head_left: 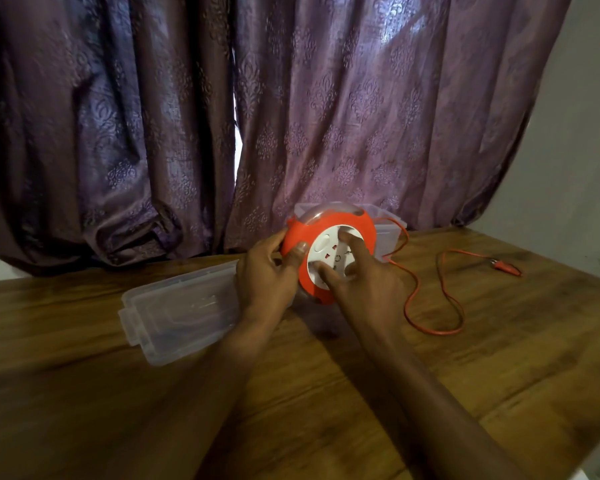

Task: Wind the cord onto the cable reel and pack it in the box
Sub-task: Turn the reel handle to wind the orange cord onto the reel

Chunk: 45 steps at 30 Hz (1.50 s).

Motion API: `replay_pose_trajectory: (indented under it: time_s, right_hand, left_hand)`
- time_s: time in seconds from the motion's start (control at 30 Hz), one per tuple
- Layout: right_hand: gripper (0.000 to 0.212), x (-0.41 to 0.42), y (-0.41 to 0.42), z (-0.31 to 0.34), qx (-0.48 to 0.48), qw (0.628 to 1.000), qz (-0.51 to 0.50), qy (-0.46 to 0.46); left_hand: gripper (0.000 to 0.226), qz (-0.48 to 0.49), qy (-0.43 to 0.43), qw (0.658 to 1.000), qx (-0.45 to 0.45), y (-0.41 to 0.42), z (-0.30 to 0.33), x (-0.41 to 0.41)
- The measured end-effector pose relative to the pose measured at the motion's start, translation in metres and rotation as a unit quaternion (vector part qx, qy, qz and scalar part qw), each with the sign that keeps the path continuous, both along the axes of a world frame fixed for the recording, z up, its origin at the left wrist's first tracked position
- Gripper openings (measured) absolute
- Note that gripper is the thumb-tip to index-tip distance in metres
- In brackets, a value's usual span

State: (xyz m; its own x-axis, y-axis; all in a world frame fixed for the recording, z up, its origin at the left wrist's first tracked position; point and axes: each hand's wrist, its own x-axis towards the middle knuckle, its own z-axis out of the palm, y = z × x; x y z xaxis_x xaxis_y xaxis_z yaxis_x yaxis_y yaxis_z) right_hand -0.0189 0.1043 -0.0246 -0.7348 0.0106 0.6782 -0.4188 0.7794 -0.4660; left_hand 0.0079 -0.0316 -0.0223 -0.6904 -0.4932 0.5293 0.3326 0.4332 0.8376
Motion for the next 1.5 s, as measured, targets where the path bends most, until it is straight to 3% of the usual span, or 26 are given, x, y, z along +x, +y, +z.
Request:
replay_pose_trajectory:
  time_s: [0.3, 0.47, 0.67, 0.77, 0.87, 1.17, 1.37, 1.5]
  right_hand:
    - [0.048, -0.008, 0.0, -0.006, -0.237, 0.969, 0.05, -0.039]
    - [0.039, -0.005, 0.005, -0.008, -0.125, 0.989, 0.076, 0.034]
    - [0.068, -0.006, 0.003, -0.005, 0.13, 0.986, 0.091, 0.056]
    - [0.079, -0.006, 0.001, -0.006, 0.172, 0.98, 0.082, 0.055]
    - [0.084, -0.007, 0.004, -0.006, 0.182, 0.978, 0.08, 0.054]
    - [0.074, -0.006, 0.004, -0.009, 0.201, 0.975, 0.034, 0.083]
    - [0.055, -0.002, 0.005, -0.006, 0.114, 0.99, 0.043, 0.066]
    - [0.056, -0.002, 0.006, -0.007, 0.063, 0.996, 0.03, 0.056]
  left_hand:
    - [0.047, -0.021, 0.025, 0.999, -0.009, 0.006, -0.007, -0.003]
    - [0.048, -0.01, 0.023, 0.999, 0.026, -0.002, -0.007, -0.007]
    - [0.042, 0.008, 0.019, 0.999, 0.047, -0.013, -0.004, -0.01]
    - [0.041, 0.004, 0.016, 0.999, 0.041, -0.012, -0.005, -0.009]
    - [0.043, 0.001, 0.019, 0.999, 0.041, -0.012, -0.005, -0.01]
    - [0.037, -0.005, 0.015, 0.999, 0.036, -0.008, -0.002, -0.006]
    - [0.049, -0.005, 0.012, 0.999, 0.029, -0.003, -0.002, -0.006]
    - [0.052, -0.001, 0.011, 1.0, 0.015, 0.0, -0.002, -0.005]
